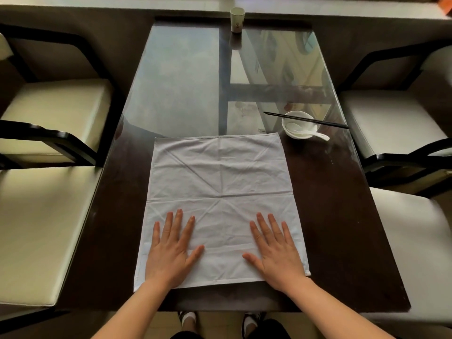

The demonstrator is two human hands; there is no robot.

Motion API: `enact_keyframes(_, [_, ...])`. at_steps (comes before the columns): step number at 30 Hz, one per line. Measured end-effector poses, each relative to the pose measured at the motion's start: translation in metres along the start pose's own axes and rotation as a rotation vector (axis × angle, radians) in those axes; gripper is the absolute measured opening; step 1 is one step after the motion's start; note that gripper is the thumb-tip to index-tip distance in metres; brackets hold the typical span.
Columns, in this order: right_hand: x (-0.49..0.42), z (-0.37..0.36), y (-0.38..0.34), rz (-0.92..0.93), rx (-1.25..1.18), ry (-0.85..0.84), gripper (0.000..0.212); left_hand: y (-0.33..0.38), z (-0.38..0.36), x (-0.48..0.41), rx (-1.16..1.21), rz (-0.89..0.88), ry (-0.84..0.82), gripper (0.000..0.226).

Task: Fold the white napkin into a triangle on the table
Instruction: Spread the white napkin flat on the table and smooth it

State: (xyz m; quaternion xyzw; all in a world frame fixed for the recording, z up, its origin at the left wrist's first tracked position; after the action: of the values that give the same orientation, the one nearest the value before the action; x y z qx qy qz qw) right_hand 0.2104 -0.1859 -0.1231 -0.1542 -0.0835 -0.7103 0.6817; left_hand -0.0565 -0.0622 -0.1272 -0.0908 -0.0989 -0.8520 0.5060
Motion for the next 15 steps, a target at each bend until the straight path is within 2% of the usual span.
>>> enact_keyframes(2, [0.002, 0.005, -0.010, -0.002, -0.008, 0.015, 0.086, 0.007, 0.003, 0.001, 0.032, 0.016, 0.014, 0.085])
enact_keyframes(7, [-0.007, 0.004, -0.053, 0.140, -0.034, 0.053, 0.085, 0.040, -0.009, 0.018, 0.050, -0.055, 0.020, 0.085])
enact_keyframes(15, [0.045, -0.012, 0.016, -0.168, 0.003, 0.040, 0.082, -0.015, -0.015, 0.046, -0.026, 0.140, 0.018, 0.085])
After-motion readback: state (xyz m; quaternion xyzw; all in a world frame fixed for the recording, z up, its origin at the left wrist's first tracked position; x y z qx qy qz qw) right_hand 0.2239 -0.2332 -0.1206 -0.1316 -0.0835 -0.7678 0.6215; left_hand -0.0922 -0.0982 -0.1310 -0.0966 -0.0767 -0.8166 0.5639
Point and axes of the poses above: each hand's wrist, its own x-axis away from the middle knuckle, its own z-axis out of the back of the hand, y = z × x, the point moved 1 cm from there along -x, towards the middle knuckle, and after that the axes turned 4 degrees about z, right-handed, at the moved point
